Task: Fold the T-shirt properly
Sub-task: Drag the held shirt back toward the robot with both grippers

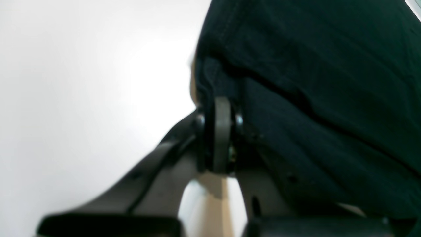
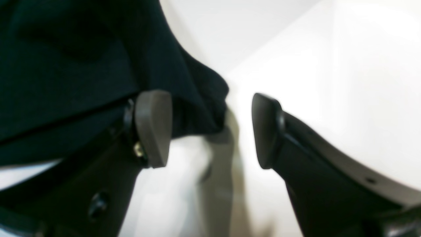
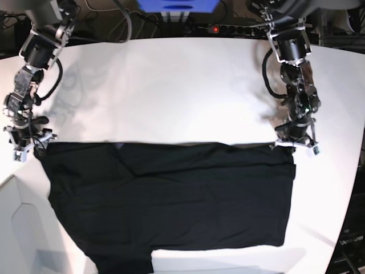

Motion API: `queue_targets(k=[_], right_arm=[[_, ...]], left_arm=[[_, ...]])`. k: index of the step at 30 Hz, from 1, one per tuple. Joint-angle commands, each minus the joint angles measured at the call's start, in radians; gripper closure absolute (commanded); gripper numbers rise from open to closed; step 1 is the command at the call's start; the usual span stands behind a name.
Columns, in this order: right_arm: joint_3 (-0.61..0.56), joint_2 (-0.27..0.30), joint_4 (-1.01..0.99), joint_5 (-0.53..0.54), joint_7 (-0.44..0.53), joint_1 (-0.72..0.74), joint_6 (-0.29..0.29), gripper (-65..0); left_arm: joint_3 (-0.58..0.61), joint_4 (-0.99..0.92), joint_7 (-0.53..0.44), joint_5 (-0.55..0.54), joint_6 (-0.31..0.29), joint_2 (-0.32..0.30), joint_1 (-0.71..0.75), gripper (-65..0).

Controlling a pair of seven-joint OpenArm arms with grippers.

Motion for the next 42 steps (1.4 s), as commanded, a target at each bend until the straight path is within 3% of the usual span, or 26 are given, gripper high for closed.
queue_targets(k=[1, 5, 7, 10, 14, 26, 32, 42], right_arm=[[0.003, 0.023, 0.001, 0.011, 0.022, 0.02, 0.0, -38.6], [0.003, 0.034, -0.059, 0.011, 0.022, 0.02, 0.0, -37.5], [0.001, 0.034, -0.067, 0.011, 0.022, 0.015, 0.003, -33.1], [0.001, 0.034, -0.067, 0.009, 0.016, 0.004, 0.003, -21.2], [0.001, 0.034, -0.016, 0.009, 0.014, -0.049, 0.003, 0.0], [0.003, 0.005, 0.409, 0.011, 0.013, -0.342, 0.005, 0.0], [0.004, -0.007, 0.581, 0.012, 0.013, -0.459, 0.005, 0.0], [0.03, -0.018, 0.691, 0.011, 0.011, -0.438, 0.006, 0.0]], left_arm=[[0.002, 0.001, 0.041, 0.011, 0.003, -0.004, -0.005, 0.0], [-0.001, 0.001, 0.041, 0.011, 0.005, -0.01, -0.003, 0.0], [-0.001, 0.001, 0.041, 0.011, 0.005, -0.011, -0.002, 0.0], [-0.002, 0.001, 0.043, 0.011, 0.005, -0.013, 0.003, 0.0], [-0.004, 0.027, 0.049, 0.011, 0.006, -0.014, 0.031, 0.0], [-0.053, 0.38, 0.063, 0.003, 0.008, -0.034, 0.236, 0.0], [-0.168, 0.559, 0.245, 0.002, 0.002, -0.016, 0.279, 0.0], [-0.208, 0.678, 0.357, 0.009, 0.003, -0.016, 0.212, 0.0]])
